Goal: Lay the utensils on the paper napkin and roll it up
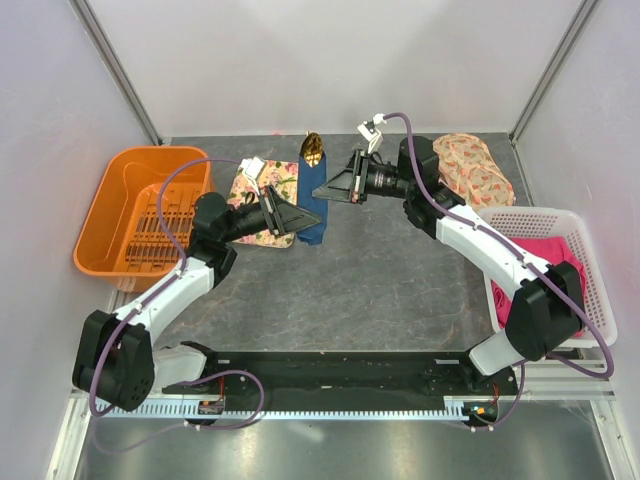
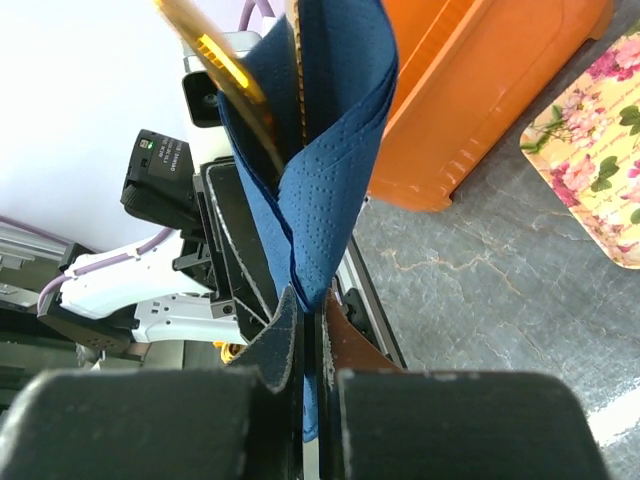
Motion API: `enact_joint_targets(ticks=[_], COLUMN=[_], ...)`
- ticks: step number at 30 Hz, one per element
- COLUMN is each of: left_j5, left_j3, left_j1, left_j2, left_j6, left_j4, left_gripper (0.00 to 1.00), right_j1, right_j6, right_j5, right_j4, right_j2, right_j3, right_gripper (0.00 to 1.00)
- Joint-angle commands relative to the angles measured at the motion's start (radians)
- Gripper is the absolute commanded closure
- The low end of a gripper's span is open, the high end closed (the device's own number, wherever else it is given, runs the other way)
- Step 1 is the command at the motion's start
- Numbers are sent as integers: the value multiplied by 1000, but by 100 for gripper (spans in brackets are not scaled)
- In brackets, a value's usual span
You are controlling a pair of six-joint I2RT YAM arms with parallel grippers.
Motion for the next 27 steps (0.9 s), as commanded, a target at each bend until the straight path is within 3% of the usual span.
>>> enact_joint_targets(ticks=[1,4,6,7,12,14,17,26,27], left_j5=[-27,-42,-48,-47,-37,-34,-33,-27,-34], left_j3=[25,37,48,51,76,86,86,57,56], left_j1=[8,11,13,13,13,11,11,11,13], left_j2=[-38,-35,-34,-29,-9,0,3,-17,-20], left_j6=[45,62,73,77,66,65,63,56,54], left_j4=[-9,-32,-48,-49,-25,-20,-17,-2,-2], left_gripper=[71,53,48,38,22,21,22,59,68], right_j1=[5,5,6,6,9,16,19,20,20], right_j6=[3,2,3,3,21,28,38,45,45], right_j5=[4,1,3,1,-5,-8,-8,-4,-4], right_j4=[73,78,82,86,112,122,138,145,145], right_j2=[-36,-45,-50,-56,-62,-62,-61,-61,-61], right_j3=[-11,-20,-31,-35,-57,-58,-58,-61,-61], right_gripper=[100,100,100,100,100,100,100,100,100])
